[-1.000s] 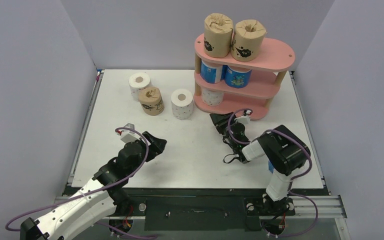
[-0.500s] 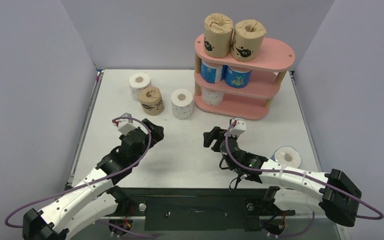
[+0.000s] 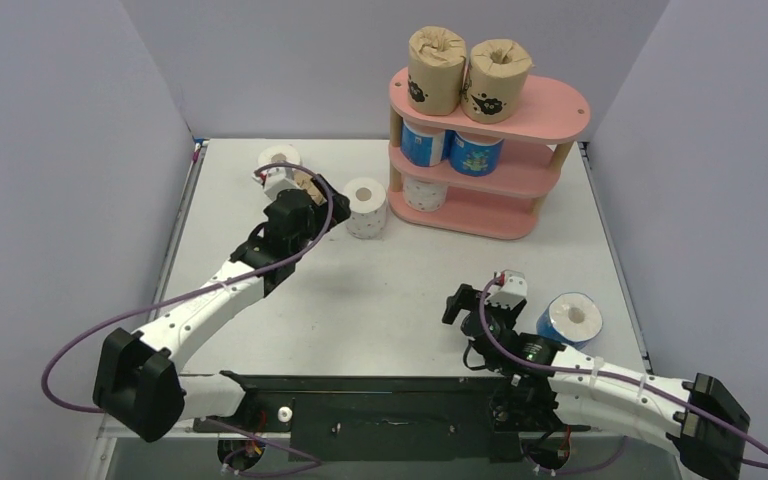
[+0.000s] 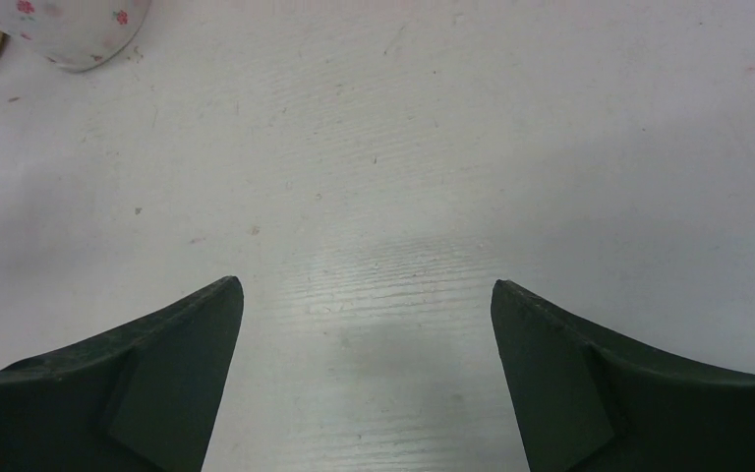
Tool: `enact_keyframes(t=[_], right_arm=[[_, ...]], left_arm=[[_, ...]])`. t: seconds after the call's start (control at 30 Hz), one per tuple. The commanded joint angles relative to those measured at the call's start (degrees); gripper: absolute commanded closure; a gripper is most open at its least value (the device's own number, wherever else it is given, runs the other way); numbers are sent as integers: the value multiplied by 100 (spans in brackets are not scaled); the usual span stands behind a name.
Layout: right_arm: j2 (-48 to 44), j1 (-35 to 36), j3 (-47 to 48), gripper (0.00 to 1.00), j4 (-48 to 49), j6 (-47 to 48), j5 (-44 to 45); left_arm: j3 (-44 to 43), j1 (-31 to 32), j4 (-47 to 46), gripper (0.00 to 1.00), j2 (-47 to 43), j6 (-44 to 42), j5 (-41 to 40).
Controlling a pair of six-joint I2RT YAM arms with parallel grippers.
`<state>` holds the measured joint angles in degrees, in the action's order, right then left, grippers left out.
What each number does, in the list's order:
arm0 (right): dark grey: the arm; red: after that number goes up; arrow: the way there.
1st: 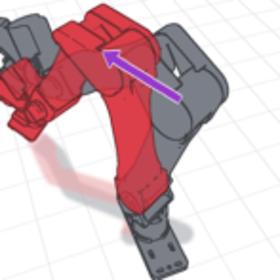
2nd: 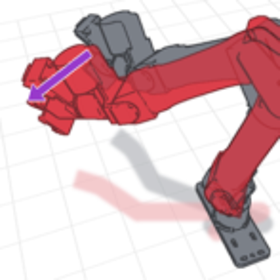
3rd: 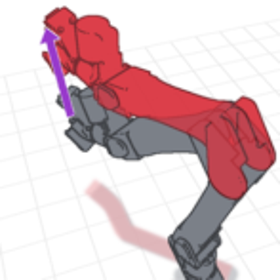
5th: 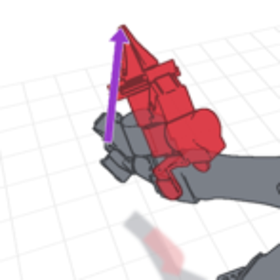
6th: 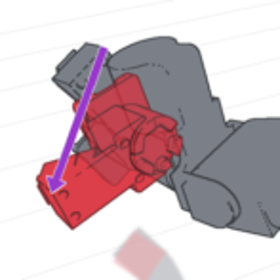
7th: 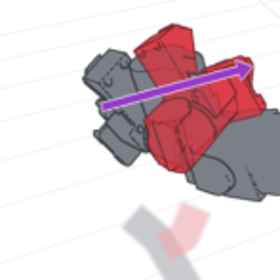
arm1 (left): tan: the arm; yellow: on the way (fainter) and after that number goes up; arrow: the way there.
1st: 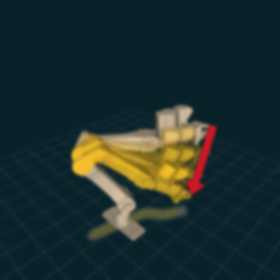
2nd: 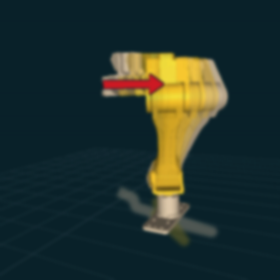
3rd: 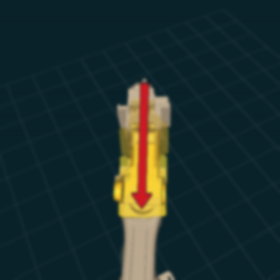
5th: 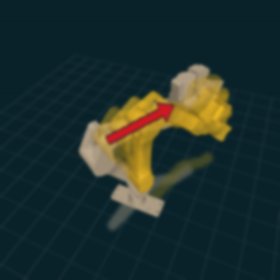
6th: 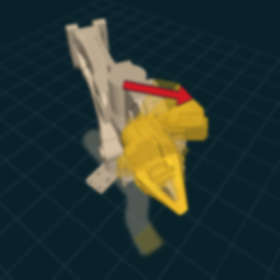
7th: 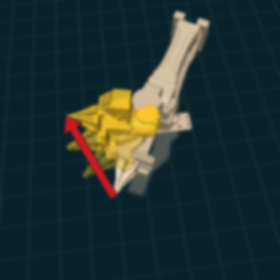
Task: Place and organize the paper towels onto the shelf
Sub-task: Pick up the paper towel from the center of the board.
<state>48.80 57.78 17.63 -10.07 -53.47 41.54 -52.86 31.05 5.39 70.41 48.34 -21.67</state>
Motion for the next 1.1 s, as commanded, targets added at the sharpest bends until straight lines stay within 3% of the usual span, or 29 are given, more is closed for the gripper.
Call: enact_keyframes(t=[0.0, 0.13, 0.37, 0.77, 1.07], right_arm=[[-682, -16, -164, 7, -200, -43, 89], [-1072, -19, -307, 7, -122, 91, -66], [-1169, -19, -337, 8, -101, 178, -190], [-1529, -25, -455, 10, -56, 239, -238], [-1643, -21, -541, 10, 25, 287, -247]], left_arm=[[-628, -121, -714, 4, 703, -180, 337], [-1785, -166, 27, 3, 1682, -12, 391], [-2490, -389, 429, 4, 2681, 1066, 829], [-3903, -653, 1158, 2, 3898, 842, 897], [-3992, -587, 1754, 7, 3884, 554, 606]])
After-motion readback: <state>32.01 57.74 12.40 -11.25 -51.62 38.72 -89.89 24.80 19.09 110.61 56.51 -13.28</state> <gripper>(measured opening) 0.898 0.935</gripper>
